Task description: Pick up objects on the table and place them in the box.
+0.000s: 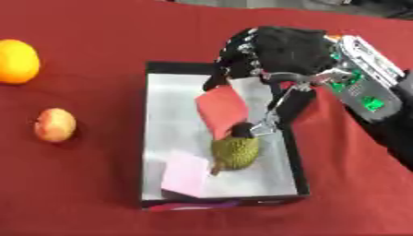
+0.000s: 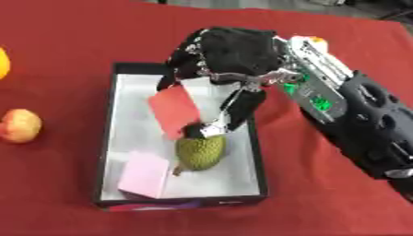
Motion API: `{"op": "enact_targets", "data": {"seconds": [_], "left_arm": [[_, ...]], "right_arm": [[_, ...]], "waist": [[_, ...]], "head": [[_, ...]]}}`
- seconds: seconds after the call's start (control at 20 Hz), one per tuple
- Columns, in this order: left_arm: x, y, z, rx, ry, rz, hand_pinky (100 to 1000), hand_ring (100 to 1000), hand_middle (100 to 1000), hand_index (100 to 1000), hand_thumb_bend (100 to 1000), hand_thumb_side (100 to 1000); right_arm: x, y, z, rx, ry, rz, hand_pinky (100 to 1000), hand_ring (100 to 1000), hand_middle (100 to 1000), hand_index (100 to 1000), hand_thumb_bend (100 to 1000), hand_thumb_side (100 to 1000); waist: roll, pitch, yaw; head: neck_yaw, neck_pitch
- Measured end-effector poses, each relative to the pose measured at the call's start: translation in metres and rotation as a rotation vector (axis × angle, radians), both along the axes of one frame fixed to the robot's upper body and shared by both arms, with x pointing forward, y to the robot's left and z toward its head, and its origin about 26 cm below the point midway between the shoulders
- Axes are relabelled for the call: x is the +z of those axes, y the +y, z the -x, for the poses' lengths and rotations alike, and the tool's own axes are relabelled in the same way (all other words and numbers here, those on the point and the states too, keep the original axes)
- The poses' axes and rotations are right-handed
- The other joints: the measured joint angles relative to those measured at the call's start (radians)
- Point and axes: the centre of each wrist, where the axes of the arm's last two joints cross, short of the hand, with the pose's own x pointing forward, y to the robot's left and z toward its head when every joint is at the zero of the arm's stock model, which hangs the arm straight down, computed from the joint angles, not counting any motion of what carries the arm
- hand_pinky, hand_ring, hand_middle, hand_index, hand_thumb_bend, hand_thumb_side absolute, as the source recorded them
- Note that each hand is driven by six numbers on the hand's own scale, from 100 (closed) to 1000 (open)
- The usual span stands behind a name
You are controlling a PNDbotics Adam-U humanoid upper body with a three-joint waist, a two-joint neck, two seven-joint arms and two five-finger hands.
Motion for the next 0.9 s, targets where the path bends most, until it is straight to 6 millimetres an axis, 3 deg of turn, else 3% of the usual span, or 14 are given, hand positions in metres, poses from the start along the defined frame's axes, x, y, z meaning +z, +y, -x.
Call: {"op": "enact_targets", "data": {"seconds": [0.5,0.7,0.9], "left_arm": [[-0.001,0.000,0.000,-0.001,0.004,0.000,763,785,634,751,100,678],[-0.002,0.001,-0.001,0.001,0.007,0.002,763,785,634,751,100,678],[-0.005,0.003,0.000,0.010,0.015,0.006,763,785,634,751,100,679]], "right_arm": [[-0.007,-0.007,-0.005,-0.041,0.048,0.082,693,726,736,916,420,703],[-0.004,-0.014,-0.003,-0.058,0.074,0.010,696,694,713,911,382,564],[0.013,-0.028,0.010,-0.083,0.090,-0.165,740,689,710,912,366,420]], "waist": [[0.006,0.000,0.000],[0.007,0.000,-0.004],[0.014,0.000,-0.013]], "head": [[0.001,-0.001],[0.001,-0.001],[0.004,-0.001]]}}
